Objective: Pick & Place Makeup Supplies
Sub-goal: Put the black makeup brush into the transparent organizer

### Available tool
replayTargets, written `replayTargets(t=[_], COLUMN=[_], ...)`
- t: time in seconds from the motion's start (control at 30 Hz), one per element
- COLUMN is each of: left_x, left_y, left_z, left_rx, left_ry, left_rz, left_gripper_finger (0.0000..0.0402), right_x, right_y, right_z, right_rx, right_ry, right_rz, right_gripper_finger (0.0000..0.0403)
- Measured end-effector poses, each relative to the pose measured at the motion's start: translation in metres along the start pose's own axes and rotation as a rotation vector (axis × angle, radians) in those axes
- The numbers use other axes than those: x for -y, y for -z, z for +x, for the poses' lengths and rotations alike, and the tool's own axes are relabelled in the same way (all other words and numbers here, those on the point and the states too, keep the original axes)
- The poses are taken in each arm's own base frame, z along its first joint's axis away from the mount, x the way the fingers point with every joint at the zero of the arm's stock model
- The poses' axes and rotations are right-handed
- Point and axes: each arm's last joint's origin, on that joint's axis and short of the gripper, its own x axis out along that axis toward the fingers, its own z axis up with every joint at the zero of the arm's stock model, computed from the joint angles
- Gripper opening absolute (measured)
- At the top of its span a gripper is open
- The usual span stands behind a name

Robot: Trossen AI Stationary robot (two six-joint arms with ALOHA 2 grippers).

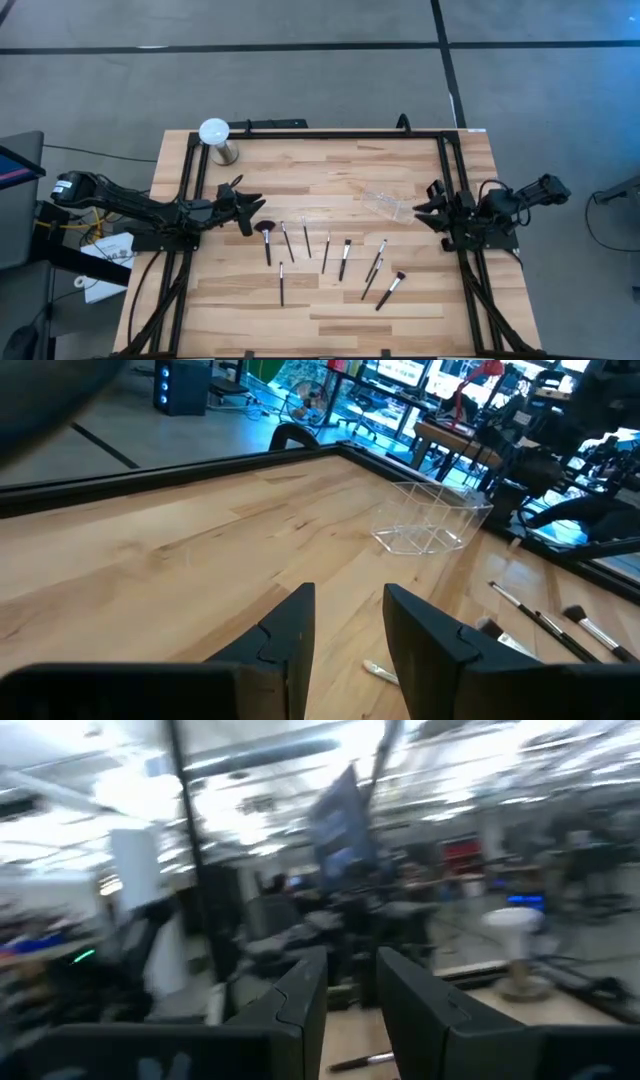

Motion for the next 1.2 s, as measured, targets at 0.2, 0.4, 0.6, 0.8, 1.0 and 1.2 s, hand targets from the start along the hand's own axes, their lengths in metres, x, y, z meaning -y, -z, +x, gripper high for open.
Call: replayTargets(t=[0.2, 0.4, 0.6, 0.8, 1.0, 1.2], left_x=[-0.002, -0.002, -0.001, 0.002, 0.002, 0.003], left_y=[-0.002, -0.005, -0.005, -0.005, -0.005, -0.006], left_z=[0.001, 0.002, 0.002, 0.002, 0.001, 0.001], left_rx=[0.017, 0.044, 0.044, 0.010, 0.007, 0.015], left_ry=[-0.017, -0.017, -0.003, 0.095, 0.111, 0.114], left_rz=[-0.009, -0.030, -0.033, -0.033, -0.033, -0.038], left_gripper_finger=[0.0117, 0.0117, 0.0117, 0.0117, 0.0117, 0.0117], right_x=[-0.006, -0.022, -0.032, -0.038, -0.047, -0.057], right_y=[0.002, 0.016, 0.049, 0.073, 0.095, 0.122], right_z=[0.014, 0.033, 0.041, 0.045, 0.042, 0.031], right_rx=[-0.028, -0.229, -0.447, -0.571, -0.708, -0.885], right_ry=[-0.077, -0.301, -0.296, -0.274, -0.301, -0.346], right_rz=[0.030, 0.012, 0.024, 0.043, 0.055, 0.002], right_gripper_finger=[0.0090, 0.0101, 0.0108, 0.0127, 0.0161, 0.0171])
